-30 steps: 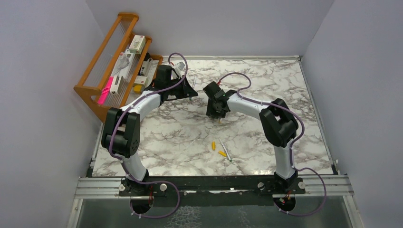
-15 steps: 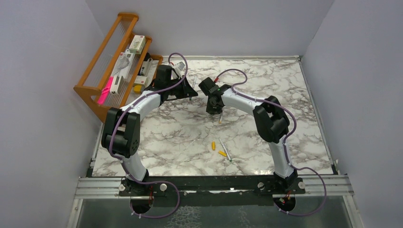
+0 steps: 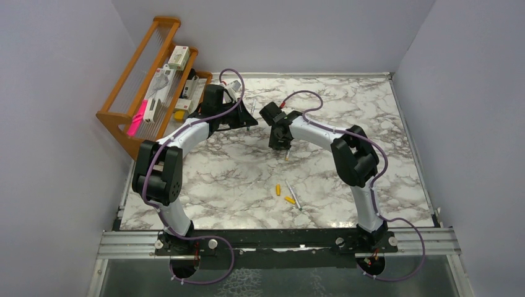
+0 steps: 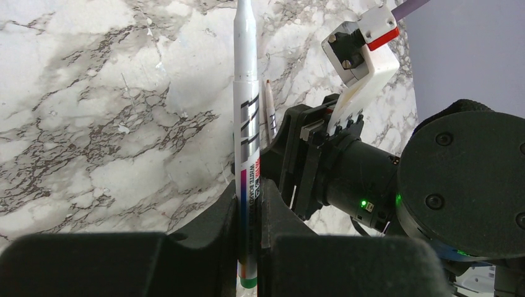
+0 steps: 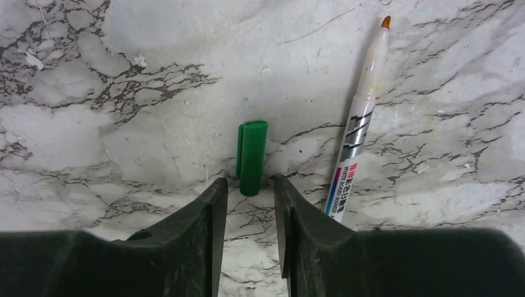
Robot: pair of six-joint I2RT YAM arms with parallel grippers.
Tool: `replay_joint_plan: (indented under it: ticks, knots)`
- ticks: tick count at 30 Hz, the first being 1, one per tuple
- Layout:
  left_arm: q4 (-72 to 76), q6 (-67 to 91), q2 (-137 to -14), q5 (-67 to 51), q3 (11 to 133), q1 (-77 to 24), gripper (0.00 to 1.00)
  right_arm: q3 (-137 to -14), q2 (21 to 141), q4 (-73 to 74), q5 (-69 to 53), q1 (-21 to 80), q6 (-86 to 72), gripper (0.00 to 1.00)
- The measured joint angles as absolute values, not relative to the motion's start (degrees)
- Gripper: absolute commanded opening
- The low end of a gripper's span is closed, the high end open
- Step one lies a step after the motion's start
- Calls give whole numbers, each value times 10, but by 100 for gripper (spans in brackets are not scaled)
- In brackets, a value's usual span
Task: Insert the pens into the pen caps
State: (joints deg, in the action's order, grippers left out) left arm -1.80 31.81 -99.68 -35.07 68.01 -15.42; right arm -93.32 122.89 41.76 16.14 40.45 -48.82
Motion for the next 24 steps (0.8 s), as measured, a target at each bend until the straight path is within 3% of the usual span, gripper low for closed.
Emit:
replay_joint_plan:
  ticks: [14, 20, 24]
  knots:
    - [-18, 322, -997, -351, 680, -154, 0, -961, 1245, 434, 169, 391, -476, 37]
    - [-18, 322, -997, -351, 680, -154, 0, -983, 1259, 438, 169, 385, -470, 28]
    - [-18, 322, -997, -351, 680, -154, 0, -987, 1262, 439, 169, 384, -465, 16]
